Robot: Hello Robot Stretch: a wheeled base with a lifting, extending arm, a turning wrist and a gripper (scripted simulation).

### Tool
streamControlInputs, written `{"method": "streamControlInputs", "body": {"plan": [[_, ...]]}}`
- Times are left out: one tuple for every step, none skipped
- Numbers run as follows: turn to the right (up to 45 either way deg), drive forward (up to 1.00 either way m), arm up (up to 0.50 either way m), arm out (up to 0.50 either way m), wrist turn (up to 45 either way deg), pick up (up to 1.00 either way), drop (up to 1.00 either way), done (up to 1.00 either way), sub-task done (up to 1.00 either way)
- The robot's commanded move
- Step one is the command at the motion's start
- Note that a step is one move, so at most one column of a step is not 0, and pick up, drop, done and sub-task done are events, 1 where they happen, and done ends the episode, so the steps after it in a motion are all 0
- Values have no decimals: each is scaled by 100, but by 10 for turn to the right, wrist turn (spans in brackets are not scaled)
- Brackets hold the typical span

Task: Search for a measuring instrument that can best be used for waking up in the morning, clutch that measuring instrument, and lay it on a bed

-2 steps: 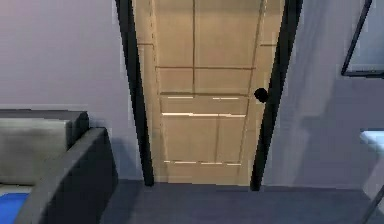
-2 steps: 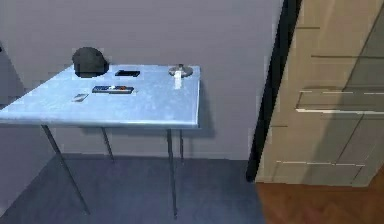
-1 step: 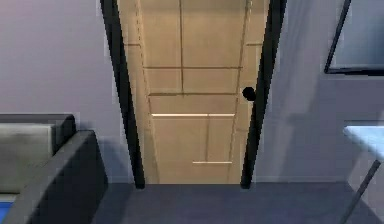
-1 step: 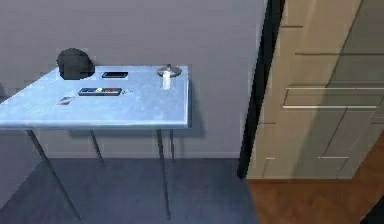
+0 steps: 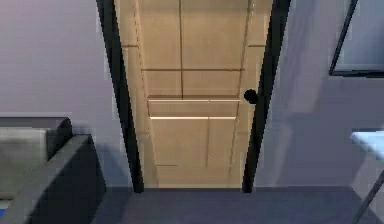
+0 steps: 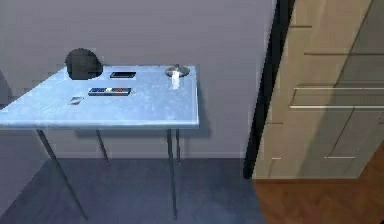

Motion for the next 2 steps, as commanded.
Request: {"method": "streamControlInputs", "body": {"plan": [[-450, 0, 0, 0, 0, 0, 0, 0, 0], [-420, 0, 0, 0, 0, 0, 0, 0, 0]]}}
